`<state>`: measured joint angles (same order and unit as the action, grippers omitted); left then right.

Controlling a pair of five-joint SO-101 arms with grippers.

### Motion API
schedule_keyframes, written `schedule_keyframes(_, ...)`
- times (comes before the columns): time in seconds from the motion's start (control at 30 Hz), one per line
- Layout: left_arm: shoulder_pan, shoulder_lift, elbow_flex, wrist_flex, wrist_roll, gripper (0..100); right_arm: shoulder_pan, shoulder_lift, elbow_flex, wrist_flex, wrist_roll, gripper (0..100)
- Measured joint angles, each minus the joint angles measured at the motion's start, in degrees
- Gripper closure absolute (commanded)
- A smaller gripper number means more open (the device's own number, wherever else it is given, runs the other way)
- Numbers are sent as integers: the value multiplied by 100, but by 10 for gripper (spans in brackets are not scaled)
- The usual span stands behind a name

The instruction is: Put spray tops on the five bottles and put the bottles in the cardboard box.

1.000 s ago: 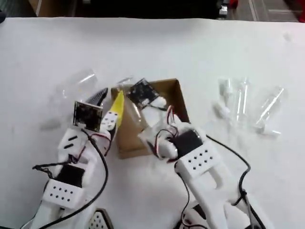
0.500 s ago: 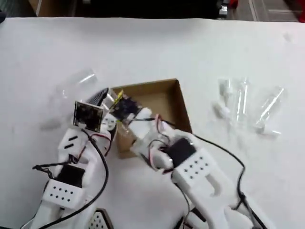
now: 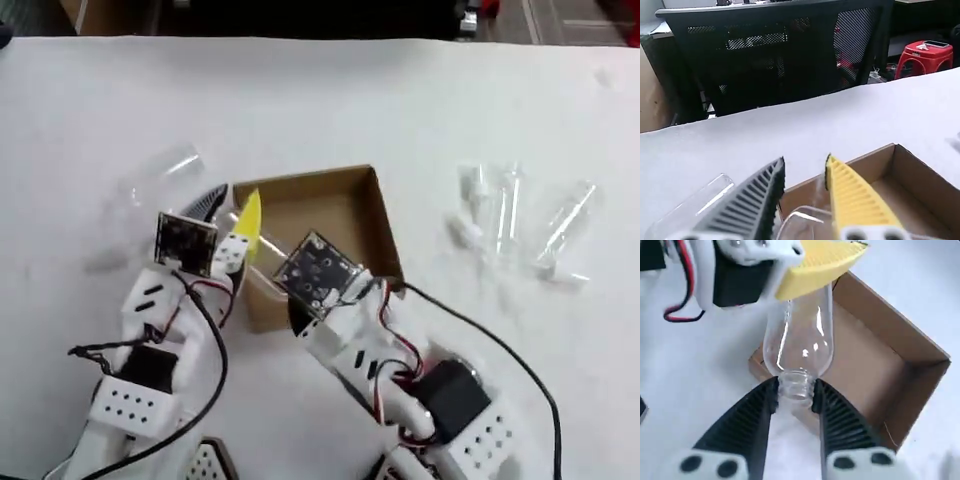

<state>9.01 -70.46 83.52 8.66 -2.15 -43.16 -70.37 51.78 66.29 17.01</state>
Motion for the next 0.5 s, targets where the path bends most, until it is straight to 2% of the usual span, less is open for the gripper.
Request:
schedule_keyframes(0.27, 0, 0, 0, 0, -9, 868, 26, -264, 484, -527, 9, 982)
schedule_keyframes(0.5, 0, 0, 0, 0, -9, 868, 976, -281, 492, -818, -325, 982)
